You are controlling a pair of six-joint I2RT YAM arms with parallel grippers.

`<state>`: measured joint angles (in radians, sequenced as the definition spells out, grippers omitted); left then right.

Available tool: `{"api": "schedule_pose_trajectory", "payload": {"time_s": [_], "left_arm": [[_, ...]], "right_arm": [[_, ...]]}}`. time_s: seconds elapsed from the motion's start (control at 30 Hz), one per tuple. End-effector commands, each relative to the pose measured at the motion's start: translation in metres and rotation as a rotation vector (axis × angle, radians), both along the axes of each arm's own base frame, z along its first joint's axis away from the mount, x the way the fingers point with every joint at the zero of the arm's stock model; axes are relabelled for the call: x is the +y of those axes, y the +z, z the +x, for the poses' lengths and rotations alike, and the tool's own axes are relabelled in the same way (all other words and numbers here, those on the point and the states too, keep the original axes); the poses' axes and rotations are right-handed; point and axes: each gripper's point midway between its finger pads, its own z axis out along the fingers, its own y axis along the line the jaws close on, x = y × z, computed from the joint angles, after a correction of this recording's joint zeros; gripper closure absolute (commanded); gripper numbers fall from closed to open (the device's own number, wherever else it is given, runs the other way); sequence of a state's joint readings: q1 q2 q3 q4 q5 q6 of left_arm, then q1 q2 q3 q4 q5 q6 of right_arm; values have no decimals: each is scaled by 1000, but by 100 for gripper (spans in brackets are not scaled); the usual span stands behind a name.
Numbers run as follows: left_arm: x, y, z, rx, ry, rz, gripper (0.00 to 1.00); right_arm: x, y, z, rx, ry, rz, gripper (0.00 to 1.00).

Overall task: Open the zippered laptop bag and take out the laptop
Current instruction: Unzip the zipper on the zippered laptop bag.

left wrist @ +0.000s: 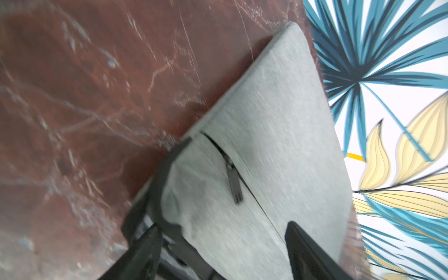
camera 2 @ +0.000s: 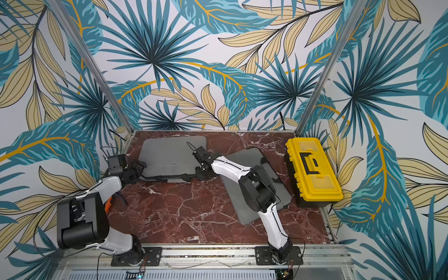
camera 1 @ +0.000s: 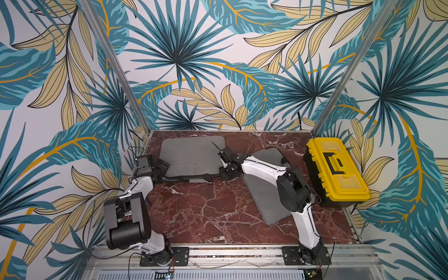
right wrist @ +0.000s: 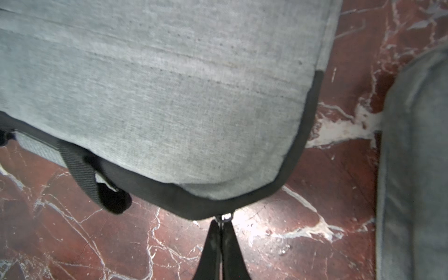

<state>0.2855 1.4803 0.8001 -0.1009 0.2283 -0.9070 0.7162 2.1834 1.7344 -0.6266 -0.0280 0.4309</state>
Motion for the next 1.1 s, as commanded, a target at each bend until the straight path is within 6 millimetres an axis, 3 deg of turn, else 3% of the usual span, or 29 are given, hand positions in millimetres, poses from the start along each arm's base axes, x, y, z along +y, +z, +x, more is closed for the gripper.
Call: {"api": "schedule_pose_trajectory", "payload": {"time_s": [0.0, 0.23, 0.37, 0.67, 0.87, 1.07], "left_arm": [[-16, 2, -14, -12, -23, -93, 11], [-46, 17, -29, -61, -84, -179, 10], [-73, 25, -39, -81, -118, -188, 10], [-146, 20, -60, -51, -239, -222, 14], [-175, 20, -71, -41, -304, -236, 24], [-200, 14, -76, -33, -379, -243, 27]], "right_arm": [[6, -6, -3, 26, 5, 14, 100], [8, -8, -5, 34, 15, 21, 100], [8, -8, -5, 34, 19, 17, 100], [11, -5, -4, 35, 18, 34, 100], [15, -4, -4, 37, 25, 52, 100], [19, -4, -4, 41, 27, 72, 100]]}}
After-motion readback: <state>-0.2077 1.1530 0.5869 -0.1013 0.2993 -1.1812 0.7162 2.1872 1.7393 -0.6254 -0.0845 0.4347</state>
